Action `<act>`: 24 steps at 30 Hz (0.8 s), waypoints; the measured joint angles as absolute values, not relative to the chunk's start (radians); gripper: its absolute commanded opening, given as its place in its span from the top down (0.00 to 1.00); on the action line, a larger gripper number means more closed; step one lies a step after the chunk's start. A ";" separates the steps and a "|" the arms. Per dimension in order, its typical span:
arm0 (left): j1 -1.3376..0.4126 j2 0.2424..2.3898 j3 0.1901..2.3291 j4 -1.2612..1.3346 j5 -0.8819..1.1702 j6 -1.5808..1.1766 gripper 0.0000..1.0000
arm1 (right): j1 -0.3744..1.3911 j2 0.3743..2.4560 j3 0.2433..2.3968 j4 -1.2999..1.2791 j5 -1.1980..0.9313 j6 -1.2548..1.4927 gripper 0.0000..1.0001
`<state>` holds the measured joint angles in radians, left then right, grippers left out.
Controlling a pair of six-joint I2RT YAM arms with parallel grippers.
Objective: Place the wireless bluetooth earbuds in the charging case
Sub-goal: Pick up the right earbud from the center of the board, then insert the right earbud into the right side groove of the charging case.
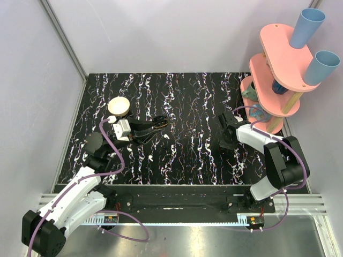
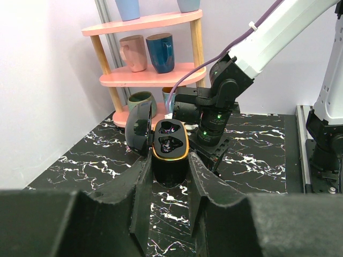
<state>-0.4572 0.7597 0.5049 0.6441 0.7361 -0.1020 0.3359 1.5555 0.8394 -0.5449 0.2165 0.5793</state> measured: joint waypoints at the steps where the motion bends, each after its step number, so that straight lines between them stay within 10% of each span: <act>1: -0.457 0.760 0.505 0.644 0.736 -0.102 1.00 | 0.339 1.554 0.839 -0.544 0.218 0.571 0.94; 24: -0.457 0.770 0.561 0.593 0.695 -0.146 1.00 | 0.666 1.104 1.106 -0.263 0.434 0.133 0.97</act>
<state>-0.4572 0.7704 0.5613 0.5934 0.6949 -0.1459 0.6659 1.1042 1.1061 -0.2634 0.4343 0.1326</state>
